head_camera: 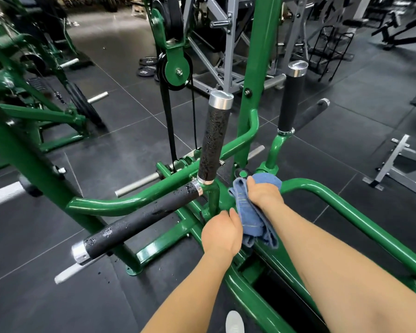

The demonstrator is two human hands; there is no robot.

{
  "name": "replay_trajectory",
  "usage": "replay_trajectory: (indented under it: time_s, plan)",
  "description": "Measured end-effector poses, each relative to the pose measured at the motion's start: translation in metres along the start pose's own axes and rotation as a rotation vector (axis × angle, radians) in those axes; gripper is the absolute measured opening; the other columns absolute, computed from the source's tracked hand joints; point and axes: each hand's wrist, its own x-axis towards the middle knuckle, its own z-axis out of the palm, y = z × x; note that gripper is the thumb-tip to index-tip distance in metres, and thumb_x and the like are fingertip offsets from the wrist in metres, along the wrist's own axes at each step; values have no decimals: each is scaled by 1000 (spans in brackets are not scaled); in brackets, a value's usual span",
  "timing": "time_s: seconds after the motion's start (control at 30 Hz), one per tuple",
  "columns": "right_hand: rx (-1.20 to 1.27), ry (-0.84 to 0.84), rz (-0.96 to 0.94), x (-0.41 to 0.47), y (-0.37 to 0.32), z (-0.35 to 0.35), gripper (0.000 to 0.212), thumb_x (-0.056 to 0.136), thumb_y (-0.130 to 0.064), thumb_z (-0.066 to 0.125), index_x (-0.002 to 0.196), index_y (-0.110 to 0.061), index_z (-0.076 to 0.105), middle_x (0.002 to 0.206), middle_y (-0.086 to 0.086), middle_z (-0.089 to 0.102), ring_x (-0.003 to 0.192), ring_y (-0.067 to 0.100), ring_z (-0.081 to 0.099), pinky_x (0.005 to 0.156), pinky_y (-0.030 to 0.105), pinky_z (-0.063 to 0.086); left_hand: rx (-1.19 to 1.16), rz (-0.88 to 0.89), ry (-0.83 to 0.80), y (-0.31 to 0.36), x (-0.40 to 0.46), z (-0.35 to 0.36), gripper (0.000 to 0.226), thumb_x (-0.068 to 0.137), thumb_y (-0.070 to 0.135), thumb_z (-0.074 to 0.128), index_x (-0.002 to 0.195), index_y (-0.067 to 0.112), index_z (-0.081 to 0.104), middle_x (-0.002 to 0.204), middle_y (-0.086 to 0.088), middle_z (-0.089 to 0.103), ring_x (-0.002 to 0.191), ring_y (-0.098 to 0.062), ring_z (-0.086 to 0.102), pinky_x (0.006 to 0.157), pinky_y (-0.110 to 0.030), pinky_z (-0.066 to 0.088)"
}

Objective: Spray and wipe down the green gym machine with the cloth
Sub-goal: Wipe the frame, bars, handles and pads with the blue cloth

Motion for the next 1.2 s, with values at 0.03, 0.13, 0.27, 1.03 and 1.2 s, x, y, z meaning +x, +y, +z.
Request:
replay_trajectory:
  time_s: [0.03,0.13,0.27,1.03,1.2]
  plan:
    - [-11,12,8,2,-3,-1,57,101,-48,25,108,-2,58,119,16,57,114,34,54,94,36,43,-1,-5,2,0,1,1,48,104,38,18,85,11,54,82,-7,60,80,-30,59,71,-36,47]
    - [37,13,72,-1,3,5,69,97,-58,31,125,1,53,128,18,54,117,33,53,84,33,38,21,-12,4,-1,2,3,44,103,35,21,88,10,54,89,-11,64,84,-31,60,68,-35,43]
    - [32,118,-5,-20,24,18,69,97,-59,31,108,1,62,112,21,65,102,34,61,72,32,39,10,-26,-5,0,3,2,45,103,35,23,91,8,57,96,-13,66,91,-33,61,71,-35,41]
    - [-863,179,-639,12,-36,-16,72,84,-58,57,141,-21,34,133,10,44,125,30,37,102,42,27,-33,-47,-13,6,4,-1,40,103,35,25,76,16,46,74,-2,53,71,-25,51,63,-32,37]
    - [-755,258,-756,-8,-19,-20,36,89,-35,56,121,-18,49,117,7,52,111,27,44,88,35,34,-24,-58,-12,7,1,-1,40,103,36,25,80,14,50,84,-8,63,82,-29,59,68,-34,41]
